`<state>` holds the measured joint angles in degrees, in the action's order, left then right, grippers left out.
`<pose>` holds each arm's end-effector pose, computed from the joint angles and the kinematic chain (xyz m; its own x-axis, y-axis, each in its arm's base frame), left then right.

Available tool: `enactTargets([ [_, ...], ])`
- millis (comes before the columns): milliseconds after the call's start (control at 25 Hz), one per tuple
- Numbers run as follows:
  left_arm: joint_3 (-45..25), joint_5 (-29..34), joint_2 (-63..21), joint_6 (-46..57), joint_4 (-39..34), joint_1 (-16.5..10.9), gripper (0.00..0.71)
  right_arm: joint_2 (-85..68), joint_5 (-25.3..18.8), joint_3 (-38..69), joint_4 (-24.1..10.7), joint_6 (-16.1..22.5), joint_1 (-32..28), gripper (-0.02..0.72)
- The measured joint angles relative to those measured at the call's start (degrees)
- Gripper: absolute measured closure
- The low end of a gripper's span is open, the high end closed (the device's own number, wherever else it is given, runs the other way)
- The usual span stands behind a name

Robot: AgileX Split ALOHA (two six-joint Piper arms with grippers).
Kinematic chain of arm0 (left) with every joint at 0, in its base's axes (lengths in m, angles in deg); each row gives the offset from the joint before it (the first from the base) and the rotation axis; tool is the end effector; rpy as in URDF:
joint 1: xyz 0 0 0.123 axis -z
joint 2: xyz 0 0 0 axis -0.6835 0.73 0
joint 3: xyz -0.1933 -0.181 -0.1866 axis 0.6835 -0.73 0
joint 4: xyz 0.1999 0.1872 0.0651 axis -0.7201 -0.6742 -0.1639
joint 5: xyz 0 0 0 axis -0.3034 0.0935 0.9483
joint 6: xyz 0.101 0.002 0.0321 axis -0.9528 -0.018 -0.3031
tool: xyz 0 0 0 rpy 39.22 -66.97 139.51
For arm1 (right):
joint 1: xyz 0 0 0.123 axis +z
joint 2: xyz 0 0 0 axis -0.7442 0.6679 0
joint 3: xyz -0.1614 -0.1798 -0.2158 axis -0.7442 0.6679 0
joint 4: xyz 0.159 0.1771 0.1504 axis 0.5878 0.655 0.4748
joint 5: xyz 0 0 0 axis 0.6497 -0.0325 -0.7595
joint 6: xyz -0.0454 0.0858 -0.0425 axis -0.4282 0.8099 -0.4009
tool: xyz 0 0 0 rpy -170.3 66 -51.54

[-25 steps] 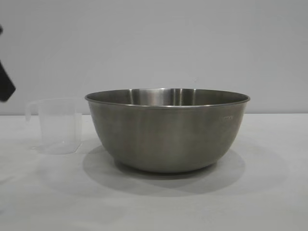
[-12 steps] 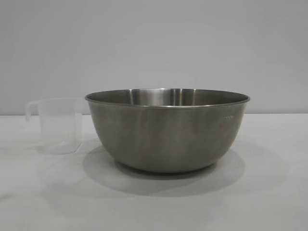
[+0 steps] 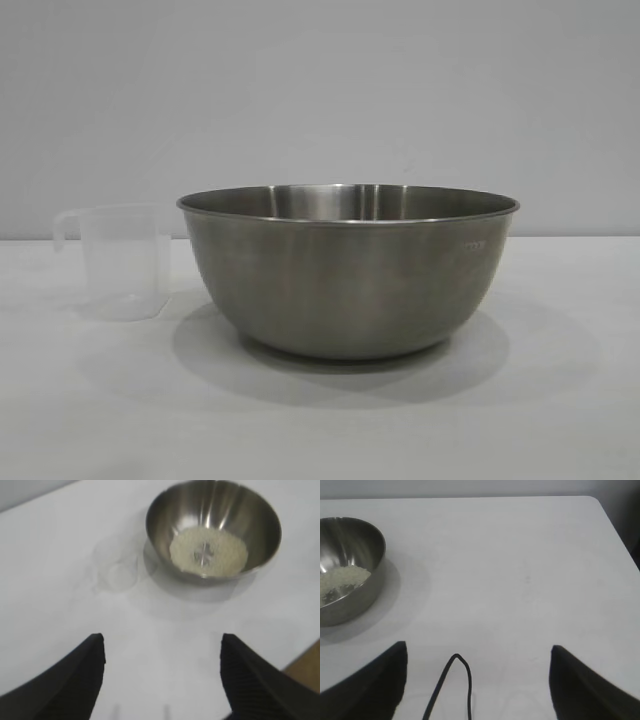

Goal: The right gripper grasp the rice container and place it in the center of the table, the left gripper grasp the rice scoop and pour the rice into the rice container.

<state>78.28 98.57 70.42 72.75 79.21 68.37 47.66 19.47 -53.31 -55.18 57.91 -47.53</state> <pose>0.0682 -0.0411 0.3445 -0.5318 0.3480 -0.7720 0.5273 0.8494 0.0197 -0.0101 0.0074 0.2743 -0.5202 -0.0142 -0.8539 -0.0751 0.9967 0.0292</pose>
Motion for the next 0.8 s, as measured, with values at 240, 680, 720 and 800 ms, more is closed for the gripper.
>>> enactTargets([
  [240,-3.0,7.6,-9.1,2.2,-1.8,0.0,0.233,0.0,0.0,0.0,0.0,0.0,0.0,0.176],
  [680,-12.8,7.5,-25.7,3.2,-3.3,0.0,0.233,0.0,0.0,0.0,0.0,0.0,0.0,0.176],
  [720,-12.8,7.4,-26.4,3.2,-3.4,0.0,0.233,0.0,0.0,0.0,0.0,0.0,0.0,0.176],
  [800,-12.9,7.3,-26.9,3.2,-3.5,0.0,0.233,0.0,0.0,0.0,0.0,0.0,0.0,0.176],
])
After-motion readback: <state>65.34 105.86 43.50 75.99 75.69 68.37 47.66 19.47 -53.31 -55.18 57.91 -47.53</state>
